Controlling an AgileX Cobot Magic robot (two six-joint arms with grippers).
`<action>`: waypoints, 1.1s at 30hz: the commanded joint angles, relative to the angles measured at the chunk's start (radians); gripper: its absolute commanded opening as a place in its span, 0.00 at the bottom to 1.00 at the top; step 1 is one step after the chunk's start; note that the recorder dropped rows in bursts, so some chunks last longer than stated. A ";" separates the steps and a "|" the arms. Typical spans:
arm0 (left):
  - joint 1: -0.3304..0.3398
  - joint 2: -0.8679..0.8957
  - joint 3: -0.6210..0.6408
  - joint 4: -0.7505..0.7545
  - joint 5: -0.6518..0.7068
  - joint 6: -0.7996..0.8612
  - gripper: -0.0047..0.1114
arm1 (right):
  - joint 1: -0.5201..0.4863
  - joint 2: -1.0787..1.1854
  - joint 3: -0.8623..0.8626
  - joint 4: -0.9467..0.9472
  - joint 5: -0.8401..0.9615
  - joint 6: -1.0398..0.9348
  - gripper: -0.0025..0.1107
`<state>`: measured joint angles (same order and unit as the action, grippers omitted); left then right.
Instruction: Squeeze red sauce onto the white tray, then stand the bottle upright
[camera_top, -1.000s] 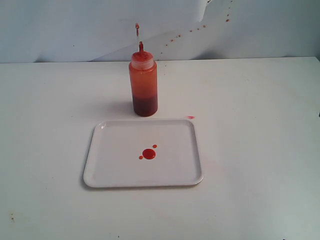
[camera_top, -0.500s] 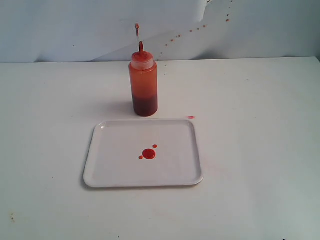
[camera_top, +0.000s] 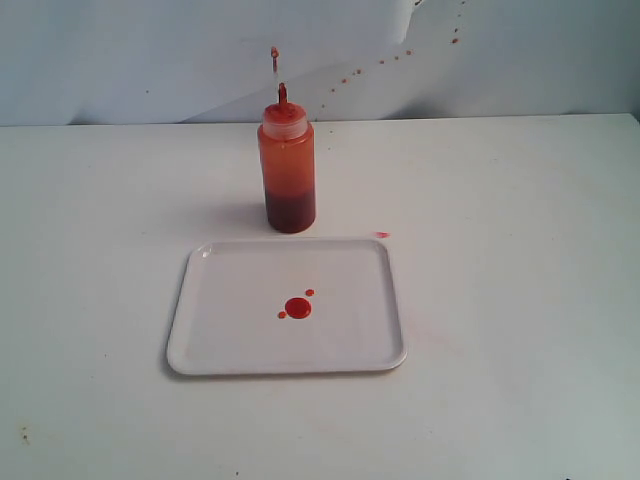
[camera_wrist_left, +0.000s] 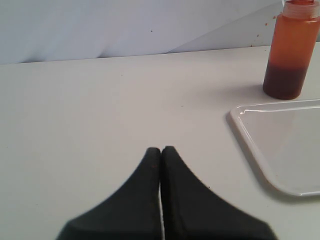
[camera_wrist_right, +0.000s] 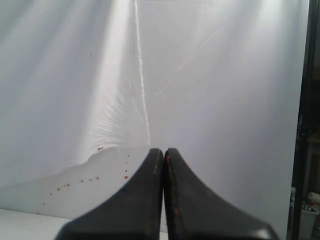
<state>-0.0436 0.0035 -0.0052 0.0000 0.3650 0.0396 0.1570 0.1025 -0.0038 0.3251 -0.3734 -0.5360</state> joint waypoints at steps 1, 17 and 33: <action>-0.005 -0.004 0.005 0.000 -0.007 -0.001 0.04 | -0.007 -0.011 0.004 0.007 0.005 -0.009 0.02; -0.005 -0.004 0.005 0.000 -0.007 -0.001 0.04 | -0.007 -0.072 0.004 -0.346 0.355 0.319 0.02; -0.005 -0.004 0.005 0.000 -0.007 -0.003 0.04 | -0.009 -0.103 0.004 -0.426 0.706 0.605 0.02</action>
<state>-0.0436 0.0035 -0.0052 0.0000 0.3650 0.0396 0.1570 0.0055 -0.0038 -0.0708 0.2854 0.0301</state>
